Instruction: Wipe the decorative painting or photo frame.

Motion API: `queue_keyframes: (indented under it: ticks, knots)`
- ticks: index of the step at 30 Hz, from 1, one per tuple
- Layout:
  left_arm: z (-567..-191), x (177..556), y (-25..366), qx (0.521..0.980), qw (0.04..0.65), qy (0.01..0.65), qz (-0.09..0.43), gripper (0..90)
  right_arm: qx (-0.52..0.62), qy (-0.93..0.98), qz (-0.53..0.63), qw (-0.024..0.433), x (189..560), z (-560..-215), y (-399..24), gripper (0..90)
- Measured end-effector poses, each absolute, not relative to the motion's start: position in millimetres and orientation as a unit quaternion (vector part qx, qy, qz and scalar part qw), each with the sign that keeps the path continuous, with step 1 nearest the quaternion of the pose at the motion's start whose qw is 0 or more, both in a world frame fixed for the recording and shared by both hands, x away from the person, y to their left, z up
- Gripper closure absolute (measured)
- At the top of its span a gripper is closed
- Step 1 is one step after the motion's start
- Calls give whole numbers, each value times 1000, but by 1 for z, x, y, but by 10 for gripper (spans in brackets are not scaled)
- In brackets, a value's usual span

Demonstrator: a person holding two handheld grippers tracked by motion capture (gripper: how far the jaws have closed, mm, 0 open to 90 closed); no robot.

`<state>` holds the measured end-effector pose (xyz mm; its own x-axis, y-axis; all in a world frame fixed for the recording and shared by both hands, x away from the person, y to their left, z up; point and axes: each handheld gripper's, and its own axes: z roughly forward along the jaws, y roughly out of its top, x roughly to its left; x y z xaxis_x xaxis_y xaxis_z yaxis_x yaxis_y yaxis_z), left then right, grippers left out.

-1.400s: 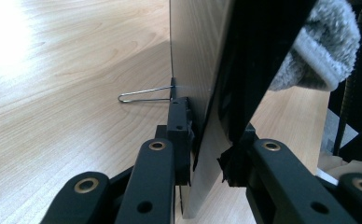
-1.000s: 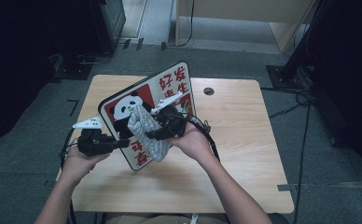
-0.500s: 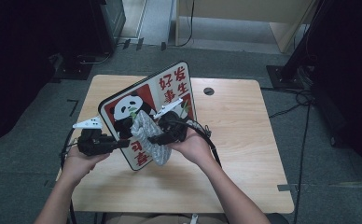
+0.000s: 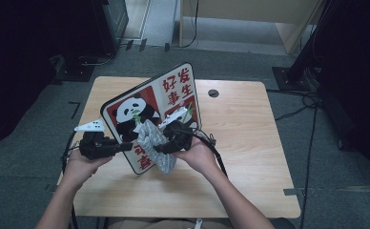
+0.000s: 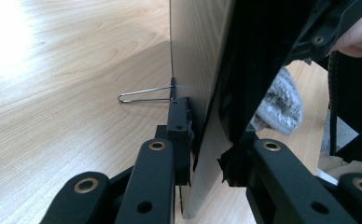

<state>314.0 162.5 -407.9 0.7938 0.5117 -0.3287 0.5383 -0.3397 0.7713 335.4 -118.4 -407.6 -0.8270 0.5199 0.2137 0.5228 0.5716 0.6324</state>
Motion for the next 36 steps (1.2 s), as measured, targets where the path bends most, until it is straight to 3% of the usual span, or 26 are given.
queue_keyframes:
  ticks: [36]
  knots:
    - [-408, 314, 163, 818, 478, 320, -16, 756, -294, -898, -328, 14, 322, -465, -127, 603]
